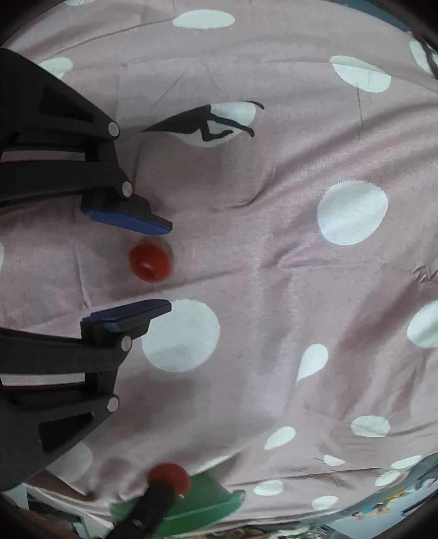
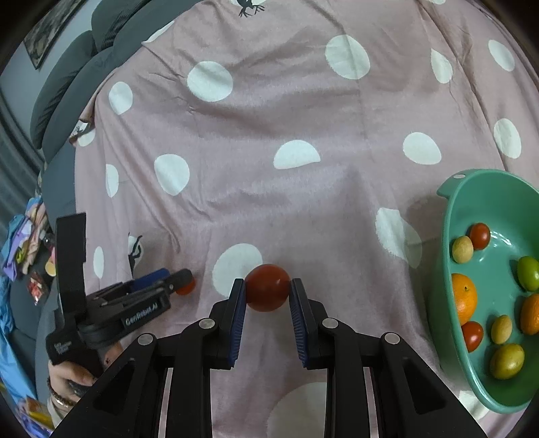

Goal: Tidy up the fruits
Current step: 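Carry both cherry tomatoes over the green bowl, then open both grippers to drop the cherry tomatoes into the green bowl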

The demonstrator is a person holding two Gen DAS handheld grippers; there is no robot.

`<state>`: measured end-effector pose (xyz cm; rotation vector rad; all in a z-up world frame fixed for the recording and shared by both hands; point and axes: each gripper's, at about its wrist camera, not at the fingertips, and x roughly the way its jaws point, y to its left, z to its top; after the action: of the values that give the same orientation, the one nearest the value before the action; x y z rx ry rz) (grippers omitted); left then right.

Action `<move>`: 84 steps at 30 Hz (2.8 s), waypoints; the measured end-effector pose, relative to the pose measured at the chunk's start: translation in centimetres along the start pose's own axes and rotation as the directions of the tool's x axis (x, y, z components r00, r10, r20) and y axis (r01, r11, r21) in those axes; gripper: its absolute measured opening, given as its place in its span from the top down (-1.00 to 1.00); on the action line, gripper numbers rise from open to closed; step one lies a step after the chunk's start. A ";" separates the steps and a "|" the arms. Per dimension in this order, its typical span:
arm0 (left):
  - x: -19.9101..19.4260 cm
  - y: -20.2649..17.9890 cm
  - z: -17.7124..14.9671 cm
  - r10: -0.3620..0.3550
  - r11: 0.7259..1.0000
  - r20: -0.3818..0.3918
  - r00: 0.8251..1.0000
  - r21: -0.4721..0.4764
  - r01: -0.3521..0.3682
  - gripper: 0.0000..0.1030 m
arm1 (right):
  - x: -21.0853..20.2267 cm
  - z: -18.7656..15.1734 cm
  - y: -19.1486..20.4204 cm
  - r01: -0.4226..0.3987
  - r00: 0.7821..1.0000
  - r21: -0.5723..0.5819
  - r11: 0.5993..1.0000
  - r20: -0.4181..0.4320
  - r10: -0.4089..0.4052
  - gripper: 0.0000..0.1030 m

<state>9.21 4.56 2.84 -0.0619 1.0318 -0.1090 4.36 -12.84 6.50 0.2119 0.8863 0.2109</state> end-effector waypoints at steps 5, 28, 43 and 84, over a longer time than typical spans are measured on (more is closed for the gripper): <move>1.1 -0.8 -0.5 0.021 1.000 -0.024 0.999 0.012 -0.021 0.34 | -0.1 -0.1 0.1 -0.014 1.000 -0.007 1.000 0.000 0.014 0.48; -10.3 -14.1 -1.7 -0.198 0.960 0.235 0.952 0.243 0.139 0.55 | -8.1 1.2 -6.0 0.140 0.964 0.103 0.985 0.212 -0.159 0.47; -5.8 -25.4 -1.7 -0.300 0.892 0.102 0.948 0.383 0.240 0.55 | -10.9 -0.2 -14.9 0.310 0.909 0.323 0.894 0.174 -0.378 0.47; -7.7 -26.1 -2.0 -0.243 0.911 0.102 0.965 0.365 0.191 -0.63 | -11.9 -0.9 -16.7 0.398 0.888 0.337 0.853 0.090 -0.450 0.05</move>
<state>1.99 -20.47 11.09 0.1411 0.8434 -0.4863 -2.02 -32.00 10.28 0.3142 0.7742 -0.3631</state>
